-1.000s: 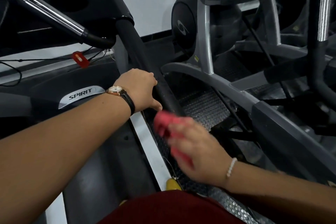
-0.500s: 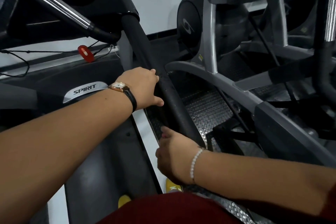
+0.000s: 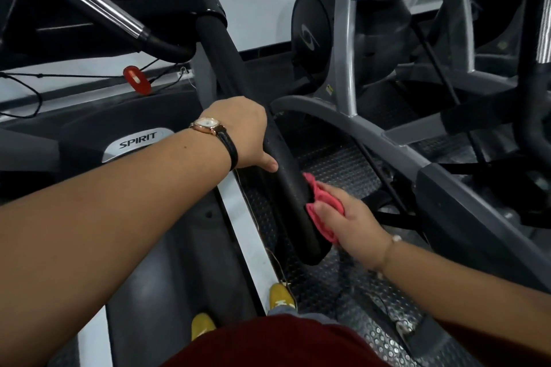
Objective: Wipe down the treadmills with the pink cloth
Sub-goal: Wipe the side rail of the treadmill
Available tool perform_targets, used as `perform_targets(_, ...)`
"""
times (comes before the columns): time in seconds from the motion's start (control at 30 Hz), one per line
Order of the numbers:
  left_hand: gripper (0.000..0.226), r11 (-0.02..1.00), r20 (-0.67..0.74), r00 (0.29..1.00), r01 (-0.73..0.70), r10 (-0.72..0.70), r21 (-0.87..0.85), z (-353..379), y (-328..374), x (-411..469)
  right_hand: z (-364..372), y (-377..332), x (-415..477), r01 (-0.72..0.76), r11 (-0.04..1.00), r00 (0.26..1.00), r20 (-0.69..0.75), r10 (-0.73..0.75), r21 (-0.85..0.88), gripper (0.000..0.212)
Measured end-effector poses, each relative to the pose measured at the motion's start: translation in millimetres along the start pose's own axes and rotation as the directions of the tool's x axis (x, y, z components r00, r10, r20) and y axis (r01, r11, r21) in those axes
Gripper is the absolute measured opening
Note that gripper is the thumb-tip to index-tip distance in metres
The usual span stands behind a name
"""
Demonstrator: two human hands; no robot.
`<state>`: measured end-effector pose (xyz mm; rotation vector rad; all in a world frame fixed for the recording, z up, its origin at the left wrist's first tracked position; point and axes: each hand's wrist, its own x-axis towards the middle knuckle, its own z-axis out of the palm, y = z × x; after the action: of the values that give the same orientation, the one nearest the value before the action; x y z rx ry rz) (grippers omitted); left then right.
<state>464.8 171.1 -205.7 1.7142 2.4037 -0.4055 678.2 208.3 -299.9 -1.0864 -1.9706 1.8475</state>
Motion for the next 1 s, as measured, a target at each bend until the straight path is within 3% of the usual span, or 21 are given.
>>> perform_targets(0.03,0.060,1.000,0.007,1.000,0.009,-0.009,-0.008,-2.5,2.5,-0.1,-0.2,2.0,11.0,-0.233,0.946,0.972,0.046,0.228,0.227,0.028)
perform_targets(0.1,0.059,1.000,0.028,0.999,0.024,-0.024,-0.008,-7.8,6.6,-0.4,0.7,1.8,29.9,-0.548,0.729,0.835,0.220,0.504,0.410,0.027)
perform_targets(0.17,0.058,0.999,0.046,0.998,0.032,-0.033,0.007,-11.7,10.4,-0.1,4.3,3.9,41.3,-0.650,0.636,0.760,0.343,0.552,0.416,0.055)
perform_targets(0.23,0.057,0.999,0.061,0.997,0.044,-0.045,0.010,-12.8,13.5,0.2,8.4,10.7,49.6,-0.643,0.583,0.760,0.318,0.567,0.497,0.077)
perform_targets(0.3,0.057,0.998,0.059,0.997,0.058,-0.058,0.001,-11.3,13.4,0.9,15.0,8.4,55.9,-0.569,0.627,0.805,0.204,0.557,0.532,0.057)
perform_targets(0.33,0.057,0.998,0.051,0.997,0.061,-0.061,0.000,-10.1,12.3,1.1,15.3,6.9,58.4,-0.496,0.731,0.852,0.101,0.513,0.469,0.040)
perform_targets(0.37,0.057,0.998,0.039,0.997,0.063,-0.063,0.000,-8.8,10.6,1.4,15.6,-1.4,56.4,-0.415,0.874,0.896,-0.057,0.441,0.253,0.029)
perform_targets(0.4,0.058,0.998,0.027,0.997,0.065,-0.065,-0.001,-7.2,9.1,1.7,14.6,-9.2,51.0,-0.300,0.952,0.937,-0.202,0.283,-0.059,0.028)
perform_targets(0.43,0.058,0.998,0.018,0.998,0.066,-0.066,-0.005,-5.7,7.9,1.9,14.6,-18.3,41.0,-0.185,0.921,0.964,-0.247,0.102,-0.342,0.027)
perform_targets(0.5,0.059,0.998,0.009,0.998,0.060,-0.060,-0.013,-2.4,6.1,2.2,18.7,-30.8,13.5,0.021,0.825,0.981,-0.149,-0.127,-0.565,0.033)
perform_targets(0.6,0.063,0.999,0.020,0.999,0.048,-0.047,-0.015,4.2,0.6,3.2,25.4,-26.5,-16.3,0.312,0.699,0.932,0.066,-0.355,-0.643,0.051)
perform_targets(0.67,0.069,0.999,0.034,0.998,0.043,-0.043,-0.001,6.5,-5.0,1.5,22.4,-28.9,-15.7,0.336,0.635,0.930,0.137,-0.343,-0.696,0.058)
perform_targets(0.73,0.077,0.999,0.050,0.998,0.036,-0.036,0.007,3.6,-8.9,-1.6,18.4,-34.9,-1.7,0.286,0.584,0.957,0.191,-0.219,-0.759,0.071)
perform_targets(0.87,0.083,1.000,0.107,0.994,0.007,-0.010,0.030,-6.0,-12.9,-10.2,21.5,-51.2,36.9,0.118,0.684,0.991,0.133,-0.032,-0.720,0.083)
perform_targets(0.93,0.075,1.000,0.115,0.993,0.014,-0.016,0.019,-6.8,-11.9,-12.8,23.3,-48.1,36.1,0.184,0.637,0.983,0.139,-0.121,-0.749,0.075)
perform_targets(1.0,0.064,1.000,0.113,0.993,0.017,-0.020,0.026,-6.9,-10.0,-13.4,19.2,-38.8,19.4,0.382,0.537,0.912,0.213,-0.351,-0.752,0.063)
